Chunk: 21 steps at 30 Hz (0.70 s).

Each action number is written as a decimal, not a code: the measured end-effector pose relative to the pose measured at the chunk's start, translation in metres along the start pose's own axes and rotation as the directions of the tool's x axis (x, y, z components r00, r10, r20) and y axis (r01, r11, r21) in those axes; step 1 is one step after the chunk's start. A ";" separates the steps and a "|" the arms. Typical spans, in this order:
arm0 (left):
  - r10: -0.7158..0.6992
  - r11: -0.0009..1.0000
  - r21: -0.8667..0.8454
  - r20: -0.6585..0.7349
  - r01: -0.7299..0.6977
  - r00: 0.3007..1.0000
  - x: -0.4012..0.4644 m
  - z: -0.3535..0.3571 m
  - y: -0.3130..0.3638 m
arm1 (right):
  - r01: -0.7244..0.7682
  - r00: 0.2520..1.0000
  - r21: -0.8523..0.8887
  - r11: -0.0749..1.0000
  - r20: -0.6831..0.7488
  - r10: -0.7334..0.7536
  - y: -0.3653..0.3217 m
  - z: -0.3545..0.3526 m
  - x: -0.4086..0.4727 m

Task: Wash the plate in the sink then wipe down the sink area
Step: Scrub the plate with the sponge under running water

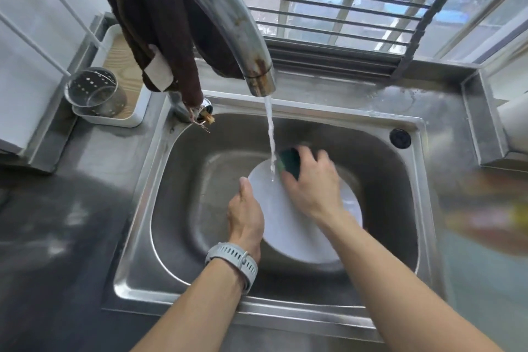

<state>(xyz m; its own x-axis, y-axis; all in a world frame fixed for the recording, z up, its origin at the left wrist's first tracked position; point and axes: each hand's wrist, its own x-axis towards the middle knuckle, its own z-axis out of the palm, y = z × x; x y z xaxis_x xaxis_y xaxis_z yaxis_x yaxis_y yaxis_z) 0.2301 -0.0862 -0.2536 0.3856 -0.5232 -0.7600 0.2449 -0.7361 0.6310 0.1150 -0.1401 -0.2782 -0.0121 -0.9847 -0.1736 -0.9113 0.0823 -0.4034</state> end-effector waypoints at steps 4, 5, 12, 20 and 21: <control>-0.013 0.999 -0.038 -0.003 0.013 1.000 0.007 -0.004 0.000 | 0.217 0.969 0.084 0.973 0.104 -0.225 -0.033 -0.001 -0.044; -0.025 0.998 -0.053 0.003 0.025 1.000 0.008 -0.007 -0.001 | 0.243 0.960 0.070 0.968 0.130 -0.250 -0.025 -0.006 -0.058; -0.023 1.000 -0.018 0.021 0.023 1.000 0.006 -0.008 -0.005 | -0.015 0.999 -0.112 0.994 0.032 0.019 0.024 -0.011 -0.019; -0.074 0.992 -0.097 0.018 0.075 0.997 0.013 -0.013 0.003 | 0.207 0.956 0.072 0.976 0.195 -0.217 -0.021 -0.014 -0.076; -0.070 0.993 -0.091 0.033 0.073 0.997 0.013 -0.015 0.003 | 0.201 0.950 0.050 0.978 0.232 -0.207 -0.008 -0.021 -0.087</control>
<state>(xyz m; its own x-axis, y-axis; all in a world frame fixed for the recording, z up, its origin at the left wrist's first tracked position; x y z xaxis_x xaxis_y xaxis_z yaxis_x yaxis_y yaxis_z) 0.2497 -0.0891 -0.2590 0.3383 -0.4841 -0.8069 0.3518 -0.7303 0.5856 0.1149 -0.0587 -0.2411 0.2727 -0.9175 -0.2894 -0.8733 -0.1098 -0.4746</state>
